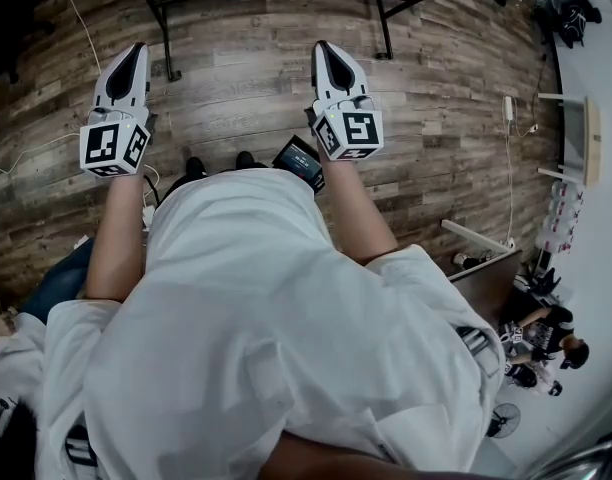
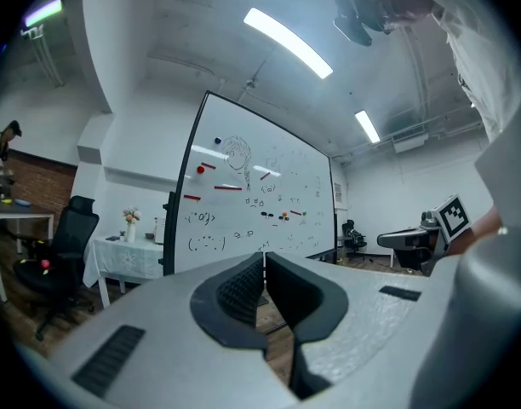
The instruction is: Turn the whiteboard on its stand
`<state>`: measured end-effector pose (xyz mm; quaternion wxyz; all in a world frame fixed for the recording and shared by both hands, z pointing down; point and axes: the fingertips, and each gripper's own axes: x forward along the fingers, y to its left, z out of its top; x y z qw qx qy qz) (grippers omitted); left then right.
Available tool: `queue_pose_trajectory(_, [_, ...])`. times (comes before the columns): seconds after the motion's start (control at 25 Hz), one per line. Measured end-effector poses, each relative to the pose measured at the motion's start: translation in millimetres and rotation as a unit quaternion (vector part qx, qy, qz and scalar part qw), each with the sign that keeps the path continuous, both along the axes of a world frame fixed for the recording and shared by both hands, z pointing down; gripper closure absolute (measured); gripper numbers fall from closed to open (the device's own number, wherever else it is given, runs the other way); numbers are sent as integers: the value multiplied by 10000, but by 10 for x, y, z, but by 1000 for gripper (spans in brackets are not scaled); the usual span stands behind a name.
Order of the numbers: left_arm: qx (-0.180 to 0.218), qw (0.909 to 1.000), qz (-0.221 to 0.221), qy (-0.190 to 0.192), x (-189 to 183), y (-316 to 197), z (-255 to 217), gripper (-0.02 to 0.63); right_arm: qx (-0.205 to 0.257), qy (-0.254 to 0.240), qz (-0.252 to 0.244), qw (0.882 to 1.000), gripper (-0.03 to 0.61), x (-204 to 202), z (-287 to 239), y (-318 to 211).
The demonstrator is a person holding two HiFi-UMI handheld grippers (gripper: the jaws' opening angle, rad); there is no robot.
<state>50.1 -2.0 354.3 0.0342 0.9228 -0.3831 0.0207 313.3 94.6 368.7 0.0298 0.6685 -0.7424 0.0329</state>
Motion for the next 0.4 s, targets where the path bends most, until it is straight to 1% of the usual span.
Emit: queue_pose_trajectory(0.4, [-4, 10000, -61, 1, 70, 11, 1, 601, -46, 68, -44, 10000, 580, 8, 29, -24])
